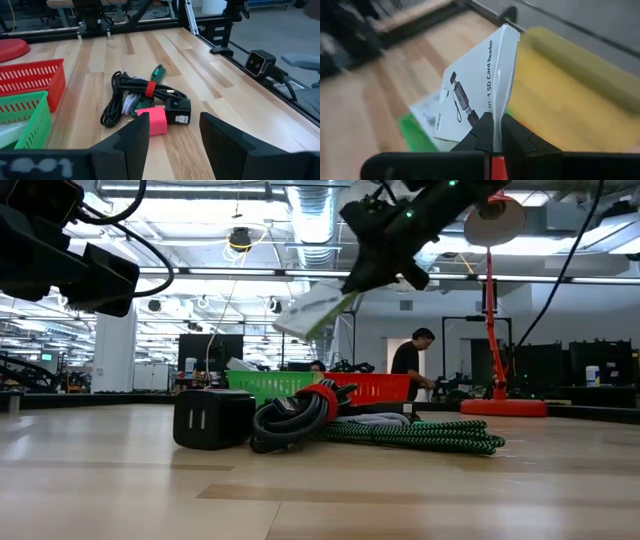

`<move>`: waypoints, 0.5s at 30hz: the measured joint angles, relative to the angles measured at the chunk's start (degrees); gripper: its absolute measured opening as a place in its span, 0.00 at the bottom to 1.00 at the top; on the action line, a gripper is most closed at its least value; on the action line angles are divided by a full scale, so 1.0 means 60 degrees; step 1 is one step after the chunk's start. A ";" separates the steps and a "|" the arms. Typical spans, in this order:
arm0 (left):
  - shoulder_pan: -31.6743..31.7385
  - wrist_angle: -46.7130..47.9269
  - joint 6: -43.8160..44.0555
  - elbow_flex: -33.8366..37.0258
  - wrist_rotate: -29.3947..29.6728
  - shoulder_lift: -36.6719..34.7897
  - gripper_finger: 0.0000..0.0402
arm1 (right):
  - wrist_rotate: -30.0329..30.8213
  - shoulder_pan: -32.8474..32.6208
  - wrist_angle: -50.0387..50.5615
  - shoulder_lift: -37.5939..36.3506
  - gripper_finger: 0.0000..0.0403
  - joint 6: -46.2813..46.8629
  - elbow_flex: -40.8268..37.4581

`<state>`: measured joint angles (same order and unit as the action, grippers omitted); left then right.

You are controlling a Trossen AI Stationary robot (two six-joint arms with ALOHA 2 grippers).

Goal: Pick and place items into bin
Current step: Put the white box card reader into the green bin

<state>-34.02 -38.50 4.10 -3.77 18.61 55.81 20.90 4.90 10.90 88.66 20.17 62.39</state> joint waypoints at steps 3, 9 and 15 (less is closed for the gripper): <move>-0.0002 -0.0019 0.0007 0.0000 0.0000 0.0004 0.42 | 0.0374 -0.0095 0.0023 0.0449 0.03 -0.0113 0.0429; -0.0003 0.0008 0.0033 0.0000 0.0000 0.0004 0.42 | 0.1434 -0.0386 0.0736 0.1565 0.03 -0.0119 0.1423; -0.0003 0.0004 0.0036 0.0000 0.0000 0.0000 0.42 | 0.2984 -0.0778 0.2102 0.2340 0.03 0.0004 0.2400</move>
<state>-34.04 -38.48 4.32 -3.77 18.61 55.81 38.81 0.24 23.52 102.69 20.19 76.79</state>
